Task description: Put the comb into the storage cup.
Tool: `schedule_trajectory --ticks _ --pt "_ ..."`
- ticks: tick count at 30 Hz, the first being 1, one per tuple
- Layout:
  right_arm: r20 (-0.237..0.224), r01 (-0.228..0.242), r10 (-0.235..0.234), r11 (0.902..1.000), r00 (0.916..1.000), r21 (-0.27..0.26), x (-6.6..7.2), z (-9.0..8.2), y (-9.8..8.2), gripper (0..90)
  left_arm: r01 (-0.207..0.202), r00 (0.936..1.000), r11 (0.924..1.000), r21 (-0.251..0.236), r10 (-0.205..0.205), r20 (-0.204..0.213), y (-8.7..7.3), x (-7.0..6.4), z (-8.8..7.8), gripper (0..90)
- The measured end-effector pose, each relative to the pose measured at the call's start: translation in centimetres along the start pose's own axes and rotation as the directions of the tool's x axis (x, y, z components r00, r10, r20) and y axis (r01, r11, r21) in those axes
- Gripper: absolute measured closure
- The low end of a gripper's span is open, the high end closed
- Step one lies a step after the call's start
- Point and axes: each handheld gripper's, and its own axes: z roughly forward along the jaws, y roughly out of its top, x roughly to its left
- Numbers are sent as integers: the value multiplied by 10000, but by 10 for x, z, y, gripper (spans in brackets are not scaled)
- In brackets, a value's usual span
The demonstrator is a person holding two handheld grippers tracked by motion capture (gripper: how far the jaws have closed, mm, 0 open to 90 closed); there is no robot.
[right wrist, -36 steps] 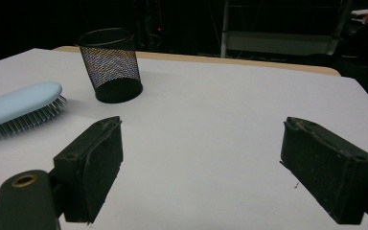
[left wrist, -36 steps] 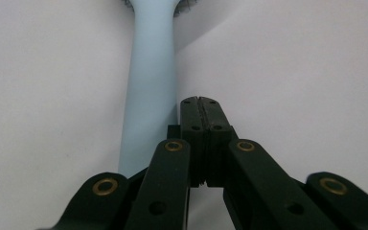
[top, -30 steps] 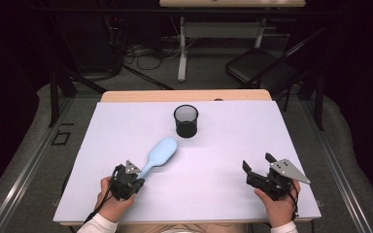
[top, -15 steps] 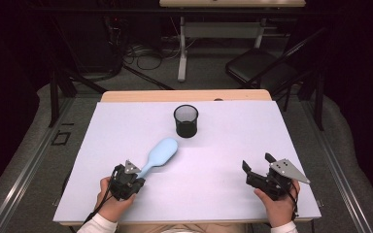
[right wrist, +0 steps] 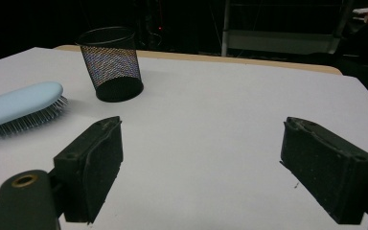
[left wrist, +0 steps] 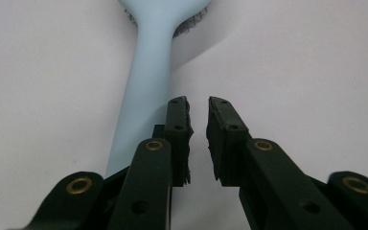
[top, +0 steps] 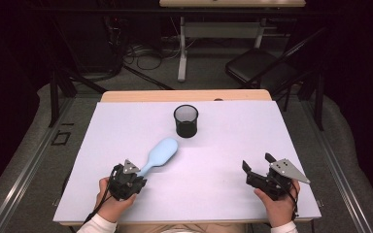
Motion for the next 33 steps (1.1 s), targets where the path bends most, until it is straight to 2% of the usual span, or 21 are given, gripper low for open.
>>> schedule_trajectory --ticks 18,33 --pt "2 8 -8 10000 10000 3 0 0 0 143 284 9995 9987 -431 -288 -94 0 9 -9 681" --pt "-7 3 -3 10000 10000 2 0 0 0 143 620 9981 9951 -764 -621 17 0 15 -13 572"
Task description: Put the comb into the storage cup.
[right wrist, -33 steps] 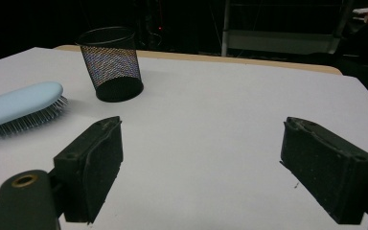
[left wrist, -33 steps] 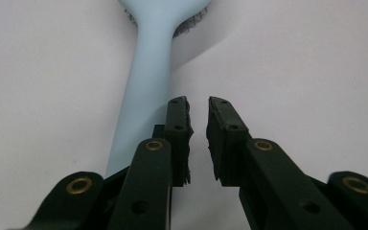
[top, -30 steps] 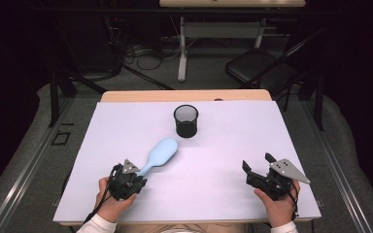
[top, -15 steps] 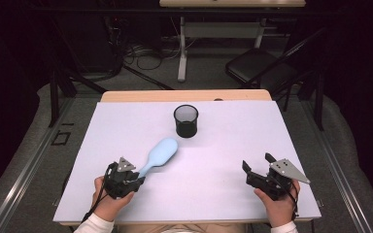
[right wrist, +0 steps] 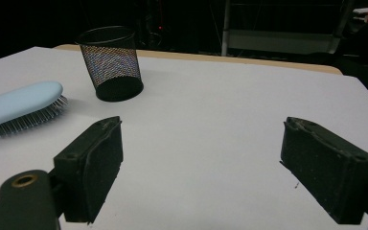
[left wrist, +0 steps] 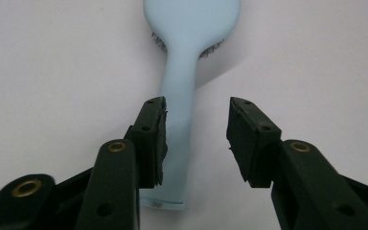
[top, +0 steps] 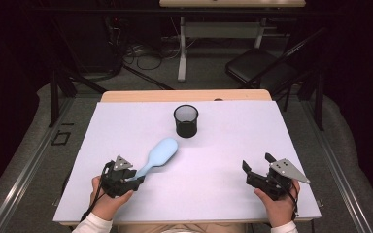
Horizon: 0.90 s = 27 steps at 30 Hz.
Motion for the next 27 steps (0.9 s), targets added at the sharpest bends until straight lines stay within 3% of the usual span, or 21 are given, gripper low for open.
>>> schedule_trajectory --ticks 10,12,27 --pt "0 12 -12 10000 10000 -3 0 0 0 143 323 9994 9990 -307 -321 94 0 6 -3 478" --pt "-3 18 -18 10000 10000 -4 0 0 0 143 153 9997 9987 -484 -144 183 1 9 -4 458" --pt "-7 -34 34 10000 10000 43 1 1 -1 143 699 9968 9943 -809 -664 448 4 22 -11 384"
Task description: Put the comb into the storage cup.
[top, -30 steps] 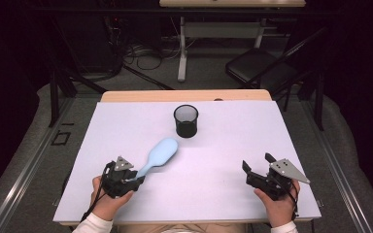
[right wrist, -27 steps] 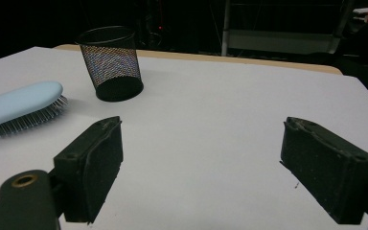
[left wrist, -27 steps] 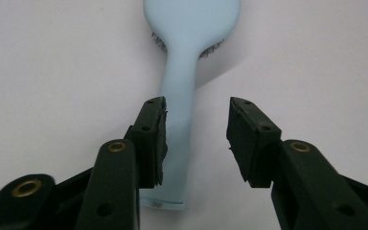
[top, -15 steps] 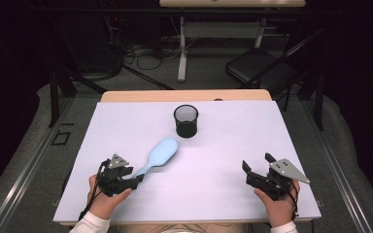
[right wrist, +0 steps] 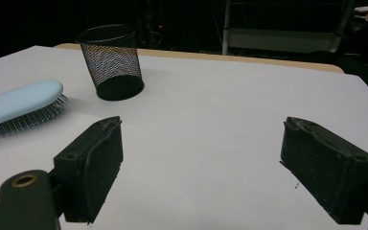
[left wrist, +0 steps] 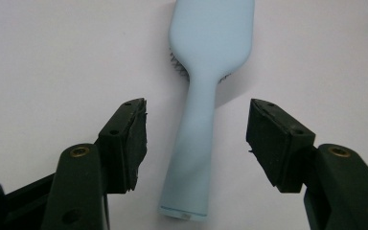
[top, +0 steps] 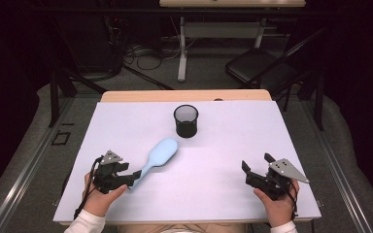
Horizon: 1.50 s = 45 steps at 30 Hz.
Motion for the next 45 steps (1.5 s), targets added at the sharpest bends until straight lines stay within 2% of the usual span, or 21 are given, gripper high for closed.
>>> schedule_trajectory --ticks 8,12,16,17,21,24,26,33,45 --pt "5 -25 25 10000 10000 -2 -1 0 0 143 39 9995 10000 -91 -36 313 5 4 0 194" --pt "1 -25 25 10000 10000 19 0 0 0 143 -37 9995 9998 -186 43 310 7 5 1 140" --pt "14 -19 19 10000 10000 21 0 0 0 143 28 9995 9998 -204 -21 325 10 6 2 14" --pt "19 -13 13 10000 10000 22 0 0 0 143 24 9993 9998 -195 -17 367 11 7 1 5" --pt "12 -17 17 10000 10000 17 -1 0 0 143 21 9996 9999 -170 -16 275 13 9 2 5" --pt "11 -21 21 10000 10000 12 0 1 0 143 -129 9992 9999 -107 133 368 15 9 2 5" --pt "9 -38 38 10000 10000 -3 0 1 0 143 -392 9986 9992 -40 394 367 17 9 2 6" --pt "-6 -61 61 10000 10000 47 0 1 0 143 -563 9980 9983 128 559 309 25 9 2 6" --pt "-29 -129 129 9999 9999 52 -1 1 -1 143 -775 9968 9928 918 756 242 34 10 8 6"
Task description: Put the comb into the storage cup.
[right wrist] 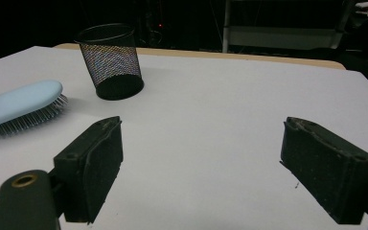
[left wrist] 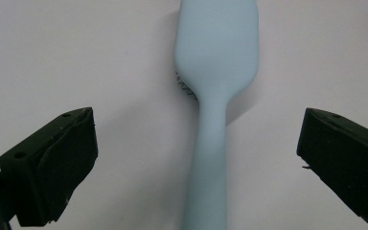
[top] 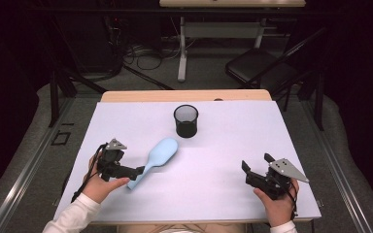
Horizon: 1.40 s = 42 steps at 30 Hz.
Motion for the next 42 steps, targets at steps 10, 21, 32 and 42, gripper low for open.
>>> schedule_trajectory --ticks 10,21,32,42 --pt "-28 12 -12 10000 10000 -5 0 0 0 143 -152 9998 9994 320 155 -91 9 2 0 6" --pt "-22 -48 48 10000 10000 6 0 0 1 143 -293 9993 9987 421 302 -202 25 0 -11 7" --pt "-36 -127 127 9999 9999 10 -2 1 0 143 -369 9993 9963 770 367 41 30 -5 1 7" --pt "-39 -143 143 9999 9999 2 -2 0 0 143 -378 9993 9897 1379 381 3 34 -3 11 7"
